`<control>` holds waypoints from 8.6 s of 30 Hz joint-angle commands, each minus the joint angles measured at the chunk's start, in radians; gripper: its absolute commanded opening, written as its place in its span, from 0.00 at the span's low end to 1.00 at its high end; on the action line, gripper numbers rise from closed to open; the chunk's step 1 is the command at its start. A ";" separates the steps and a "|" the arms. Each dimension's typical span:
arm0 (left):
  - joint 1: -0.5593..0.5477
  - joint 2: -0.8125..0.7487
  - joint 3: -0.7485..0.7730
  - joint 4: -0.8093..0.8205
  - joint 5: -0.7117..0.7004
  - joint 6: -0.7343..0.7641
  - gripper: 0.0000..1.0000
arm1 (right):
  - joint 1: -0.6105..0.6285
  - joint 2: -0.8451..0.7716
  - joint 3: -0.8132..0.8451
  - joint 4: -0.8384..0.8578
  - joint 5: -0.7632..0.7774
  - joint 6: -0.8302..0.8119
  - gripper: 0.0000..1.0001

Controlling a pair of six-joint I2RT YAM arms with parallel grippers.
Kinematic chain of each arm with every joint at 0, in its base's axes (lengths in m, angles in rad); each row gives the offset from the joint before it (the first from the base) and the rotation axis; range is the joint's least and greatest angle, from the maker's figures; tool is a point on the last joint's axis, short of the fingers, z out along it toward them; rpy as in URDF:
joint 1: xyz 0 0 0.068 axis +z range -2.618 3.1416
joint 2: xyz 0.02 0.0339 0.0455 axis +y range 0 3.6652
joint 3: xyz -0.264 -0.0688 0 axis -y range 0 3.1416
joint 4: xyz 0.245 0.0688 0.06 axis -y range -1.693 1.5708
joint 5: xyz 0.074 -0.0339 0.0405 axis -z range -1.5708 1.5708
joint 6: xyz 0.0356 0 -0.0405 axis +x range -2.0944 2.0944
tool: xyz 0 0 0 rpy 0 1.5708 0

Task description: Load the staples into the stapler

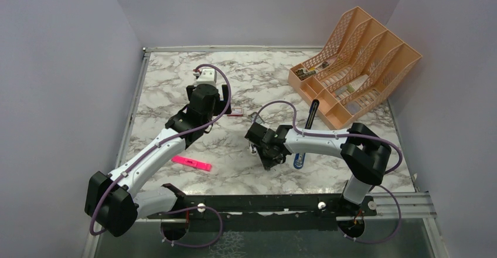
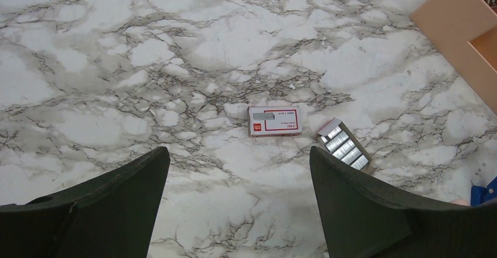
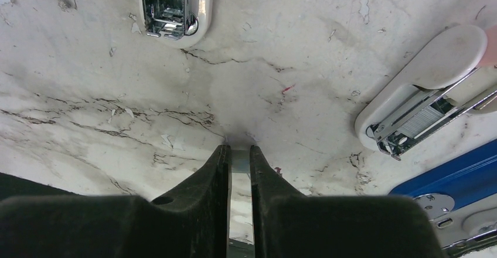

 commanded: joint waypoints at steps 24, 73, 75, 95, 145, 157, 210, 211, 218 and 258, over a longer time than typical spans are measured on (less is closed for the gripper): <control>0.003 -0.063 -0.009 0.021 -0.026 0.000 0.90 | 0.010 0.003 0.159 0.054 0.201 0.117 0.18; 0.004 -0.068 -0.012 0.016 -0.042 0.003 0.90 | -0.024 0.139 0.227 0.141 0.244 0.060 0.18; 0.004 -0.066 -0.012 0.016 -0.042 0.003 0.90 | -0.025 0.139 0.225 0.142 0.245 0.060 0.18; 0.003 -0.063 -0.013 0.016 -0.039 0.001 0.90 | -0.026 0.129 0.192 0.148 0.189 0.060 0.18; 0.004 -0.065 -0.012 0.015 -0.039 0.003 0.90 | -0.027 0.055 0.218 0.117 0.200 0.035 0.33; 0.003 -0.069 -0.014 0.014 -0.039 0.001 0.90 | -0.035 0.062 0.216 0.078 0.250 0.073 0.25; 0.003 -0.065 -0.015 0.016 -0.037 0.000 0.90 | -0.036 0.080 0.188 0.093 0.178 0.053 0.24; 0.004 -0.065 -0.015 0.016 -0.037 0.000 0.90 | -0.036 0.069 0.189 0.097 0.184 0.054 0.25; 0.003 -0.065 -0.015 0.016 -0.034 -0.002 0.90 | -0.042 0.037 0.208 0.096 0.214 0.058 0.27; 0.004 -0.062 -0.054 -0.027 0.069 -0.133 0.89 | -0.093 0.009 0.253 0.113 0.213 0.042 0.30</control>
